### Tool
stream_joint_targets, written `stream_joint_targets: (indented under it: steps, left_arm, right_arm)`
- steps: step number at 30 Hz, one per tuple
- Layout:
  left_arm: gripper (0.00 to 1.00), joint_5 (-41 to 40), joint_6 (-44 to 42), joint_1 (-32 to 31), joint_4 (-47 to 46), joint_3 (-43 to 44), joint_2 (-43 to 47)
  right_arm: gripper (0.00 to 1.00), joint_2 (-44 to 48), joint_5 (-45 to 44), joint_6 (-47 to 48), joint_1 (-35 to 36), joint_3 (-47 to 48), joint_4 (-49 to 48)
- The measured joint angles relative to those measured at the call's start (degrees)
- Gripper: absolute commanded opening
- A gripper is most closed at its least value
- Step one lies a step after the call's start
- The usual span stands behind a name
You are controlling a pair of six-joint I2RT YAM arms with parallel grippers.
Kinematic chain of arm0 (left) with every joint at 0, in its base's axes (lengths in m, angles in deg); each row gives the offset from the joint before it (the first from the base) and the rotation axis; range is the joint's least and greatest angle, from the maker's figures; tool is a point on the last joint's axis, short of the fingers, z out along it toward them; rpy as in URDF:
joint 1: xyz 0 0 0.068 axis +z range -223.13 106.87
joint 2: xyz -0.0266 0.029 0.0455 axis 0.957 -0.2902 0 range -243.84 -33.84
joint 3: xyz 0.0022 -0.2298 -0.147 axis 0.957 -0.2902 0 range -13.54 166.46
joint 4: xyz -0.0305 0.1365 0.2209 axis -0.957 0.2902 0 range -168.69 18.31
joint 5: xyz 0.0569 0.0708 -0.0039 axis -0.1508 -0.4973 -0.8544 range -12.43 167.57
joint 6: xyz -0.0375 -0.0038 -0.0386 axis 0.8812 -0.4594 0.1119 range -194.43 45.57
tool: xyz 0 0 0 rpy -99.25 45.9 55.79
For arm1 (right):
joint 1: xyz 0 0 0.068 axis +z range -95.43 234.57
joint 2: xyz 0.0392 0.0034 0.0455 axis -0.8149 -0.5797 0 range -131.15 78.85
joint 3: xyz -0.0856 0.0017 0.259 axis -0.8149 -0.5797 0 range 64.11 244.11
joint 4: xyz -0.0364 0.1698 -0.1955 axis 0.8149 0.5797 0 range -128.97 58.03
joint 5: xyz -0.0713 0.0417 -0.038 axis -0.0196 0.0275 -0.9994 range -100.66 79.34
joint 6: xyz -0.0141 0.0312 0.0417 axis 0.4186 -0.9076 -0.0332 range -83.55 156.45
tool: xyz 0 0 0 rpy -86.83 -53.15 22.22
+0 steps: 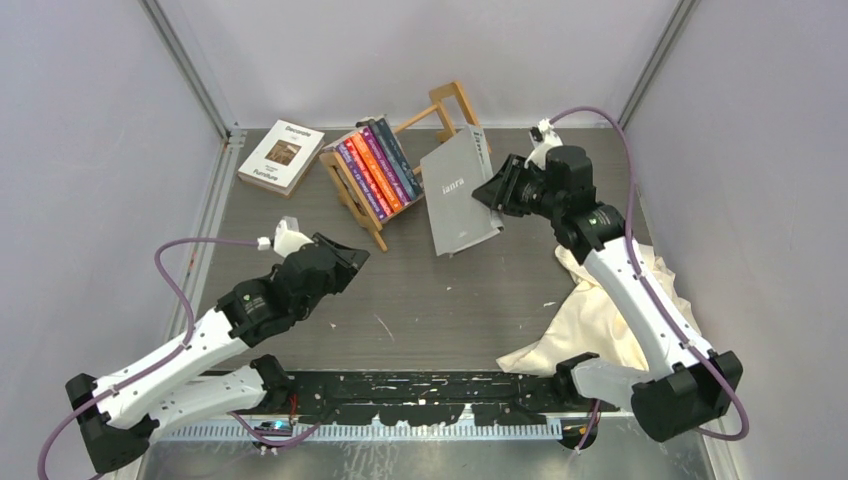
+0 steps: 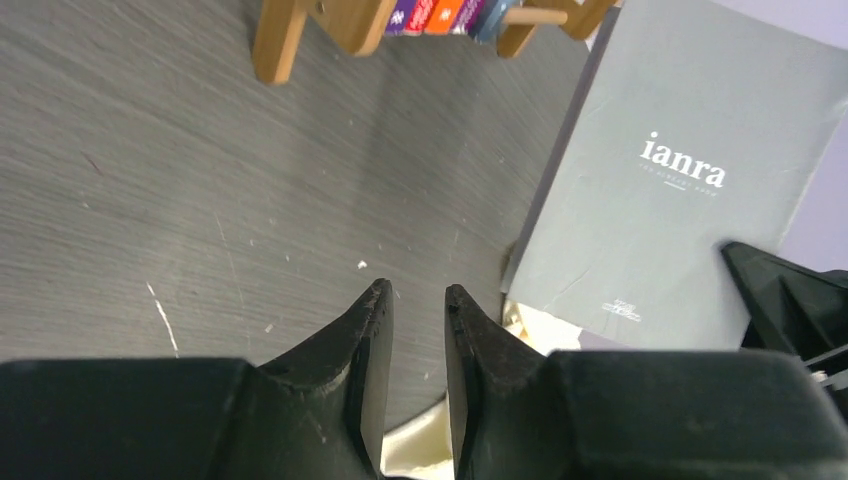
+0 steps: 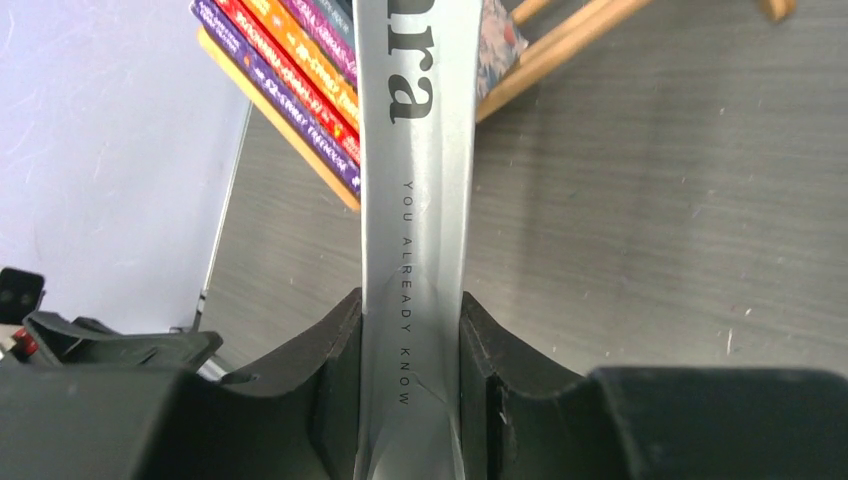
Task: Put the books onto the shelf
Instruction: Pick up the book from the center of the board, then place the book on the shelf.
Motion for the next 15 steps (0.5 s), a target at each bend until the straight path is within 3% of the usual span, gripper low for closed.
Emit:
stream_joint_targets:
  steps: [15]
  left_arm:
    - [0.27, 2.0, -11.2, 14.2, 0.9, 3.4, -1.9]
  right_arm:
    - [0.25, -18.2, -3.0, 9.0, -0.7, 19.5, -5.6]
